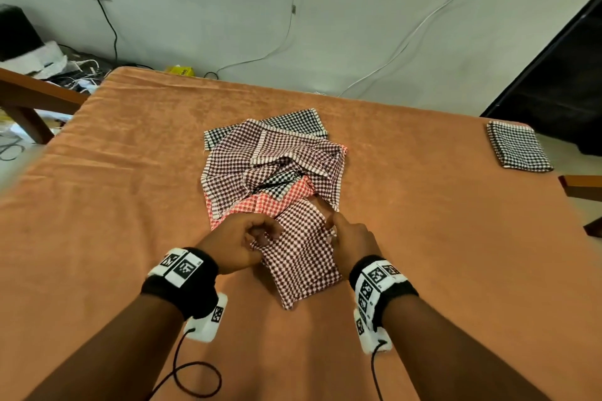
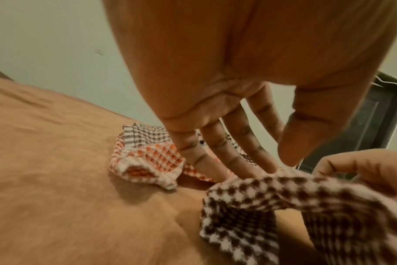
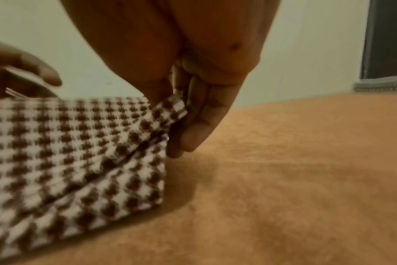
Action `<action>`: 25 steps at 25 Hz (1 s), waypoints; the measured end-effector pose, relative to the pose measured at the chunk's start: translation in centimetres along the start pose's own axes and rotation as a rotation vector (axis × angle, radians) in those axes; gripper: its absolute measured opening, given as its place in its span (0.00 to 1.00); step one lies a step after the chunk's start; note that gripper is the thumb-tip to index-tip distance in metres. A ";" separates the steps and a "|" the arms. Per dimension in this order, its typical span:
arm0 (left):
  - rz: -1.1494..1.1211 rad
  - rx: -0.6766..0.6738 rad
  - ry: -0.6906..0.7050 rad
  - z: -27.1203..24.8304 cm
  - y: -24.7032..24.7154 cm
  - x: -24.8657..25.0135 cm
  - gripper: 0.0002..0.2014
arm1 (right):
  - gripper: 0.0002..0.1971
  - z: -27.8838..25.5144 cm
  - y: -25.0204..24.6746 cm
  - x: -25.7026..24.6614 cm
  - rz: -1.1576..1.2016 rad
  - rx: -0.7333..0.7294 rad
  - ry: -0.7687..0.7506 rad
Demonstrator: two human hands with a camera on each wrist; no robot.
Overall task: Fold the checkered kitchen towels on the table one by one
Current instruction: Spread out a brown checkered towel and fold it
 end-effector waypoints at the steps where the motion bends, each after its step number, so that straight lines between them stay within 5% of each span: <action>1: -0.059 0.011 -0.028 0.4 0.0 0.0 0.24 | 0.17 0.1 -0.1 0.2 -0.085 -0.023 -0.005; 3: -0.057 0.071 -0.075 1.4 0.2 0.3 0.20 | 0.19 0.1 -0.4 0.6 -0.218 -0.017 -0.015; 7: 0.381 0.364 -0.103 4.5 -0.4 1.0 0.13 | 0.15 0.7 -0.8 1.5 -0.177 -0.012 0.014; 11: 0.654 0.524 -0.229 8.9 -1.9 1.6 0.21 | 0.12 1.4 -0.7 1.0 -0.164 0.011 -0.040; 17: 0.419 0.401 -0.721 16.0 -5.8 -1.2 0.33 | 0.13 1.8 -0.3 0.8 -0.156 -0.005 -0.091; 21: 0.260 0.432 -0.736 16.9 -6.8 -2.1 0.26 | 0.09 1.1 0.2 1.8 -0.094 -0.047 -0.088; 25: 0.401 0.589 -0.609 16.1 -7.3 0.3 0.21 | 0.04 0.4 1.0 1.9 0.047 -0.079 -0.060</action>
Point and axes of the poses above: each hand's wrist, its own z-axis towards the middle knuckle, its own y-axis out of the palm, x = y × z, the point moved 1 cm from there along z, towards the middle knuckle, and after that the axes turned 10 degrees about z, right-handed, at the moved point
